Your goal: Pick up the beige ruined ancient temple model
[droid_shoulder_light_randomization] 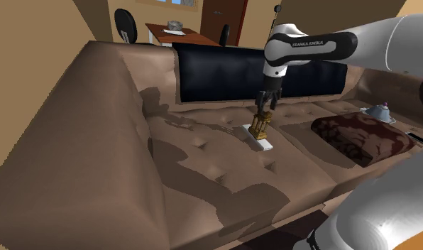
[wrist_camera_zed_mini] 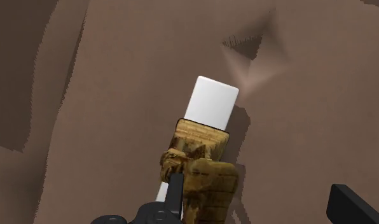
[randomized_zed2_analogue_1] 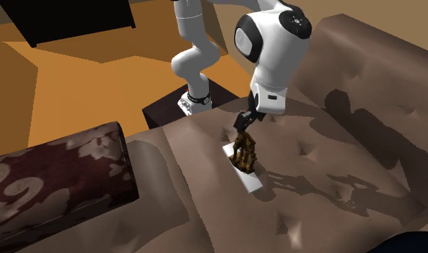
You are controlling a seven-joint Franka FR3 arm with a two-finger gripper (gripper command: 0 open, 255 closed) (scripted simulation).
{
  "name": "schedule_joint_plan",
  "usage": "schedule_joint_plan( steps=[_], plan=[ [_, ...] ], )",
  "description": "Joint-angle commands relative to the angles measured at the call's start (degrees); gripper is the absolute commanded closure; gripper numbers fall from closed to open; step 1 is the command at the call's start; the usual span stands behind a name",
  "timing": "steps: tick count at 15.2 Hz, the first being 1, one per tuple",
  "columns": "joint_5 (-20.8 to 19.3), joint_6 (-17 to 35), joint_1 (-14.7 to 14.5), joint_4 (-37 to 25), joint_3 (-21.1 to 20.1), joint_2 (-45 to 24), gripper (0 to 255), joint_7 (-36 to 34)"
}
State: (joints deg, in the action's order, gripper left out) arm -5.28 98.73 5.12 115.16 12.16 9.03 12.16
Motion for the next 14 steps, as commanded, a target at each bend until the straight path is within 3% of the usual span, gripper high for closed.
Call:
schedule_joint_plan(
  steps=[1, 3, 12, 13, 14],
  plan=[
    [0.92, 0.79, 0.57, -3.93, 1.05, -4.45, 0, 1.21],
    [1.65, 1.03, 1.07, -6.7, 1.69, -7.31, 0, 2.09],
    [1.77, 6.74, 1.16, -1.91, 1.77, -8.26, 0, 1.97],
    [1.75, 6.72, 1.19, -1.86, 1.79, -8.19, 255, 2.01],
    [1.74, 6.77, 1.19, -1.78, 1.79, -8.16, 255, 2.0]
  ],
)
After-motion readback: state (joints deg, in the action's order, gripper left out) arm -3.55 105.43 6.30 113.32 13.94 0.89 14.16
